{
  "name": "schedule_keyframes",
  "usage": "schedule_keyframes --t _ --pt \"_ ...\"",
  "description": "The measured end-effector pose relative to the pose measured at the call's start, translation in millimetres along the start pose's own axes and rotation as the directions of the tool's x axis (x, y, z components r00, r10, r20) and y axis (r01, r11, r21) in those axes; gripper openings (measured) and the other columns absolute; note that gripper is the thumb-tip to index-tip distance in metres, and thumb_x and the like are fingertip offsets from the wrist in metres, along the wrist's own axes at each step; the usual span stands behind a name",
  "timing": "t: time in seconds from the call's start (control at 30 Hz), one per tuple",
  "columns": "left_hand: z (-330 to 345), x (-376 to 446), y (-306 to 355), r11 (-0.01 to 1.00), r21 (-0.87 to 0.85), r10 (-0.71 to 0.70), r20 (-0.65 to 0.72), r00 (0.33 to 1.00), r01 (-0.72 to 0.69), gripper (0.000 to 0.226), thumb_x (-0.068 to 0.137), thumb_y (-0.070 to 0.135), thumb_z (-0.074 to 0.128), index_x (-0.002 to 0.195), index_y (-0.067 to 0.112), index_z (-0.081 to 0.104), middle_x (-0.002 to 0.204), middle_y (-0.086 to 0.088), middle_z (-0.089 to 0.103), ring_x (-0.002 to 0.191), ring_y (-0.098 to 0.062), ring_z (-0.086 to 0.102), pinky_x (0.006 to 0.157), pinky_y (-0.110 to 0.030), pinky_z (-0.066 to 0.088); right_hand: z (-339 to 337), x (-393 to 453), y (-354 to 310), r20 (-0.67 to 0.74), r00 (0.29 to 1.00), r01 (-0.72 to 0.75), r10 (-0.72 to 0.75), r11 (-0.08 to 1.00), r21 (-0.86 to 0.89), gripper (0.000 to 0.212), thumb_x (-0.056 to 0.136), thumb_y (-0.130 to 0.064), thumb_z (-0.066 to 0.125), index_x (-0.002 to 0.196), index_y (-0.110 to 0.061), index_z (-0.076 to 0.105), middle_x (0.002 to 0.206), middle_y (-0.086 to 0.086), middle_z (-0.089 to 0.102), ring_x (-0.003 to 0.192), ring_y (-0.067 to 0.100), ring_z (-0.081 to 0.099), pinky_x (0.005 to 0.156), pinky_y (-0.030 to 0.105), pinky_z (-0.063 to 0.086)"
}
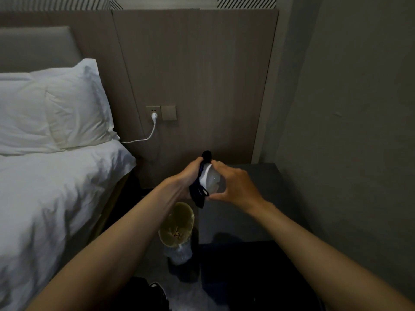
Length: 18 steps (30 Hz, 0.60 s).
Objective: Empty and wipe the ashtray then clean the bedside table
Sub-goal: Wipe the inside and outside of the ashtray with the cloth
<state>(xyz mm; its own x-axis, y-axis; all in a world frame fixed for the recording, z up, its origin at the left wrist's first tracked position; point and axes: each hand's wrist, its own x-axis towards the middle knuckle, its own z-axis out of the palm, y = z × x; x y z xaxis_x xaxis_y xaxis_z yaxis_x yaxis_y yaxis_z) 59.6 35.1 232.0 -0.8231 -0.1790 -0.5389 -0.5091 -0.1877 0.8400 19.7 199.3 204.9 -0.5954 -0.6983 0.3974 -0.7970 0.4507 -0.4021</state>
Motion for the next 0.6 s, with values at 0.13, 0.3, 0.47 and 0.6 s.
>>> schedule_keyframes --t 0.13,0.3,0.47,0.6 --pt "-0.2 3.6 -0.7 1.000 -0.010 0.017 -0.008 1.000 -0.017 0.055 0.102 0.054 0.037 0.097 0.006 0.063 0.082 -0.013 0.063 0.074 -0.025 0.060 0.070 -0.037 0.050 3.6 -0.4 -1.2 -0.032 0.999 0.033 -0.034 0.999 -0.027 0.107 0.064 -0.052 0.087 0.150 -0.008 0.041 0.144 0.006 0.057 0.123 0.021 0.061 0.102 0.037 0.052" --pt "7.1 2.4 -8.3 0.977 0.040 0.207 0.017 0.978 -0.208 0.044 0.104 0.047 0.033 0.096 0.012 0.059 0.081 -0.010 0.061 0.075 -0.024 0.059 0.074 -0.041 0.049 3.2 -1.7 2.7 -0.008 0.984 -0.161 0.178 0.907 0.388 0.080 0.067 -0.039 0.090 0.136 -0.014 0.059 0.119 0.001 0.072 0.101 0.000 0.067 0.089 0.022 0.058" --pt "14.9 -9.6 -3.1 0.837 0.299 0.472 0.028 0.881 -0.458 0.042 0.093 0.053 0.032 0.099 0.018 0.054 0.098 -0.013 0.056 0.088 -0.024 0.055 0.089 -0.046 0.047 2.7 -3.7 3.3 0.134 0.944 -0.285 0.302 0.537 0.794 0.027 0.084 -0.018 0.077 0.108 -0.009 0.071 0.095 -0.006 0.078 0.092 0.008 0.074 0.076 0.022 0.057" --pt "21.1 -9.0 -3.3 0.640 0.494 0.646 0.069 0.760 -0.589 0.030 0.101 0.031 0.035 0.108 0.010 0.055 0.120 -0.024 0.051 0.109 -0.038 0.052 0.097 -0.051 0.045 -3.7 -4.1 -3.1 0.269 0.911 -0.359 0.314 0.280 0.890 0.050 0.070 -0.051 0.066 0.092 -0.006 0.067 0.082 0.002 0.078 0.083 0.016 0.076 0.067 0.023 0.059"
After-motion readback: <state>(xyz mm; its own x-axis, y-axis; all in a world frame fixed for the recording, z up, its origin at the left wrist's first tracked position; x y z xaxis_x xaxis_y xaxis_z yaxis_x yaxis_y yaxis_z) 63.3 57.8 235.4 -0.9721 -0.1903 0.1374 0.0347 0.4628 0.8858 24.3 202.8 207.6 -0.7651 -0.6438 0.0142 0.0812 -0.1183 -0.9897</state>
